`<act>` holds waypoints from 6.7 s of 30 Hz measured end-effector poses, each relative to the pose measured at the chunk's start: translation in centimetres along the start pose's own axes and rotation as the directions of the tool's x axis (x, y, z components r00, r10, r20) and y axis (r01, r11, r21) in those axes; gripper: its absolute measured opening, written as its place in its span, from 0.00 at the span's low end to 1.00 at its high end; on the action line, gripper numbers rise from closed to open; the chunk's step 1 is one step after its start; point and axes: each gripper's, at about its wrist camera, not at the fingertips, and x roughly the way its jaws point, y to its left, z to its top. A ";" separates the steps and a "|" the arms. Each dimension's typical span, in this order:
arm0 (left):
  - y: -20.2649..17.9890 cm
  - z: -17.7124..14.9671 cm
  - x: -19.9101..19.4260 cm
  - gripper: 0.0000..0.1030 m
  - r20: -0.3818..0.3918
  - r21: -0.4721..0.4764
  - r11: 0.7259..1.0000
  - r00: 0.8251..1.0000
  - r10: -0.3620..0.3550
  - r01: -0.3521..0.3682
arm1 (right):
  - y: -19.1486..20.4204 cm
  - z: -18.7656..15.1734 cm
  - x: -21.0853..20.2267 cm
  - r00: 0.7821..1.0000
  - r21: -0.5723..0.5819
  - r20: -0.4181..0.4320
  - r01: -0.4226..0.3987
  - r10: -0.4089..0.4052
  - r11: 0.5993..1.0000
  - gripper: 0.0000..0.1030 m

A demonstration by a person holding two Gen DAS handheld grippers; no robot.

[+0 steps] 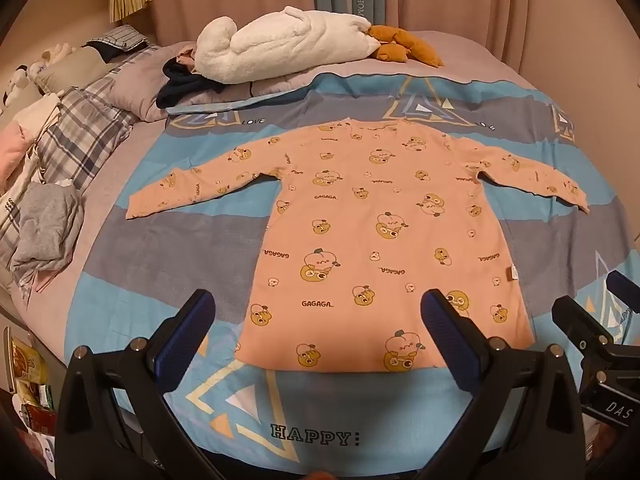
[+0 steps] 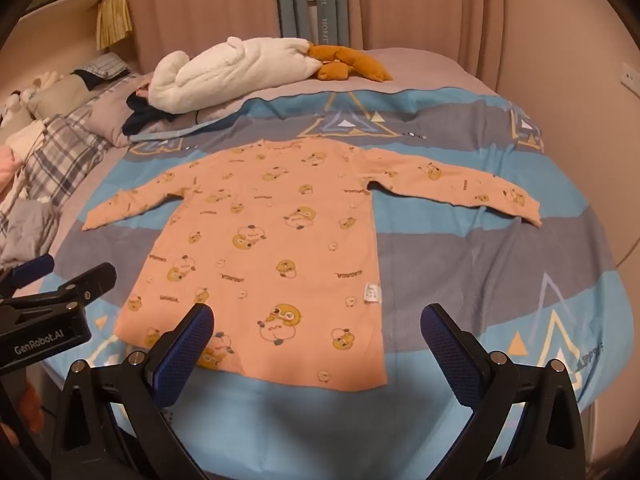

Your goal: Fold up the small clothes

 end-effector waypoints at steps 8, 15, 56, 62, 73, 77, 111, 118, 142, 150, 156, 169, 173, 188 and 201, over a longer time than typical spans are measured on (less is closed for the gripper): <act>-0.5 -0.4 0.2 1.00 0.006 0.003 1.000 1.000 0.000 0.000 | 0.0 0.0 0.0 1.000 0.004 -0.005 -0.007 0.007 1.000 0.99; -0.4 0.0 -0.2 1.00 0.002 0.006 1.000 1.000 0.003 -0.003 | 0.1 0.0 0.0 1.000 0.005 -0.005 -0.010 0.010 1.000 0.99; -0.3 0.3 -0.4 1.00 0.008 0.015 1.000 1.000 0.007 -0.008 | 0.2 -0.1 0.1 1.000 0.006 -0.005 -0.016 0.016 1.000 0.99; -0.3 0.3 -0.4 1.00 0.008 0.015 1.000 1.000 0.008 -0.008 | 0.5 -0.2 -0.2 1.000 0.008 -0.005 -0.016 0.016 1.000 0.99; -0.3 0.3 -0.4 1.00 0.008 0.016 1.000 1.000 0.009 -0.009 | 0.4 -0.2 0.1 1.000 0.008 -0.005 -0.016 0.016 1.000 0.99; -0.3 0.3 -0.4 1.00 0.008 0.017 1.000 1.000 0.010 -0.010 | 0.4 -0.2 0.1 1.000 0.007 -0.006 -0.017 0.017 1.000 0.99; -0.4 0.0 -0.5 1.00 0.006 0.020 1.000 1.000 0.010 -0.010 | 0.8 -0.4 0.2 1.000 0.009 -0.009 -0.018 0.018 1.000 0.99; -0.4 -0.1 -0.3 1.00 0.004 0.023 1.000 1.000 0.012 -0.012 | 0.7 0.0 0.4 1.000 0.009 -0.011 -0.020 0.020 1.000 0.99; -0.3 -1.0 10.3 1.00 -0.095 -0.146 0.942 0.943 -0.318 0.303 | -15.8 -2.9 7.2 0.914 0.578 0.230 -0.406 0.336 0.708 0.99; -2.9 1.5 14.2 1.00 -0.149 -0.187 0.903 0.897 -0.416 0.388 | -24.9 -2.0 10.5 0.943 0.749 0.263 -0.333 0.204 0.573 0.99; -4.4 3.6 16.3 1.00 -0.184 -0.177 0.891 0.875 -0.447 0.418 | -28.9 -0.3 14.3 0.956 0.802 0.248 -0.295 0.159 0.519 0.99; -4.2 6.9 17.4 1.00 -0.133 -0.178 0.897 0.893 -0.430 0.405 | -35.9 1.5 17.5 0.939 0.850 0.340 -0.330 0.052 0.409 0.40; -3.3 7.1 17.6 1.00 -0.125 -0.197 0.898 0.898 -0.422 0.394 | -36.4 1.9 17.8 0.955 0.854 0.297 -0.279 0.029 0.440 0.10; 5.0 6.5 15.9 1.00 -0.041 -0.310 0.891 0.932 -0.360 0.331 | -15.8 21.5 11.5 0.953 0.337 0.272 -0.223 0.132 0.915 0.06; 14.4 4.3 15.8 1.00 -0.027 -0.419 0.878 0.964 -0.265 0.230 | 12.7 19.8 20.6 0.990 -0.298 0.079 -0.090 0.118 0.950 0.06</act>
